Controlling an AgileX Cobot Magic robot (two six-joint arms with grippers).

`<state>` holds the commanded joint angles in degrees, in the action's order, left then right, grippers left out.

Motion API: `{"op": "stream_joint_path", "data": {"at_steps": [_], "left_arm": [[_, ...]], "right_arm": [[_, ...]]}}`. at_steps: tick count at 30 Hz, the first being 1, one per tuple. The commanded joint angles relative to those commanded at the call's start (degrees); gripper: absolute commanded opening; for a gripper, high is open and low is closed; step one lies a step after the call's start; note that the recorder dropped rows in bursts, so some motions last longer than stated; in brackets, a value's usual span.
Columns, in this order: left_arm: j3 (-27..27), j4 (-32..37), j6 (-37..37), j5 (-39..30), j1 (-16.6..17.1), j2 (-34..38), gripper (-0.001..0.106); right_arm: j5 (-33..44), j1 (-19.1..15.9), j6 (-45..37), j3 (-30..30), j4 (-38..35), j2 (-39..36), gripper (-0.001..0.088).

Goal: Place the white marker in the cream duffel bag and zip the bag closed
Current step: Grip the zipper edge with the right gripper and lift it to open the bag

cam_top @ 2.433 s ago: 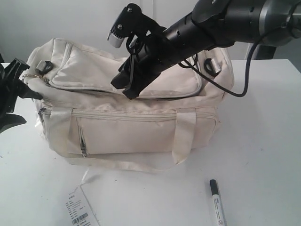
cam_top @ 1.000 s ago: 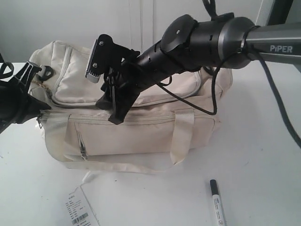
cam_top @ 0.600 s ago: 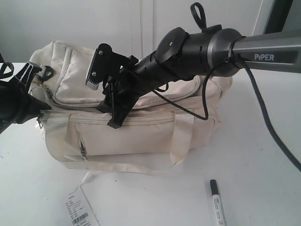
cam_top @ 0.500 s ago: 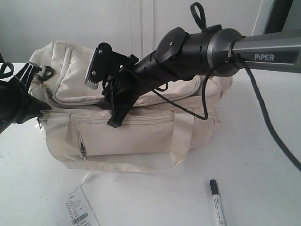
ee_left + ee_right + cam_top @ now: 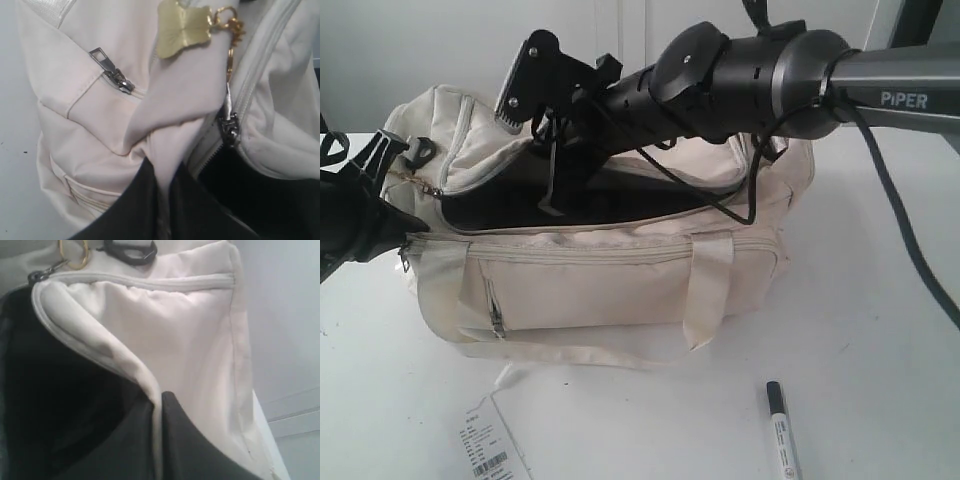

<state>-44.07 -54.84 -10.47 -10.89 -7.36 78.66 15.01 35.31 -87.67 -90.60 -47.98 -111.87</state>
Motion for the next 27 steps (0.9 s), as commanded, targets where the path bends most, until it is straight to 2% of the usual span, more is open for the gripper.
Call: {"op": "stream_joint_path", "data": {"at_steps": [4, 16, 27], "left_arm": [[0.0, 0.0, 0.0, 0.3, 0.0, 0.0, 0.000], [0.0, 0.0, 0.0, 0.6, 0.0, 0.0, 0.000], [0.0, 0.0, 1.6, 1.0, 0.0, 0.0, 0.000]], "right_arm": [[-8.7, 0.0, 0.5, -1.9, 0.0, 0.0, 0.0000], [-20.6, 0.0, 0.9, -2.1, -0.1, 2.8, 0.0000], [-21.9, 0.0, 1.8, -2.1, -2.0, 3.3, 0.0000]]}}
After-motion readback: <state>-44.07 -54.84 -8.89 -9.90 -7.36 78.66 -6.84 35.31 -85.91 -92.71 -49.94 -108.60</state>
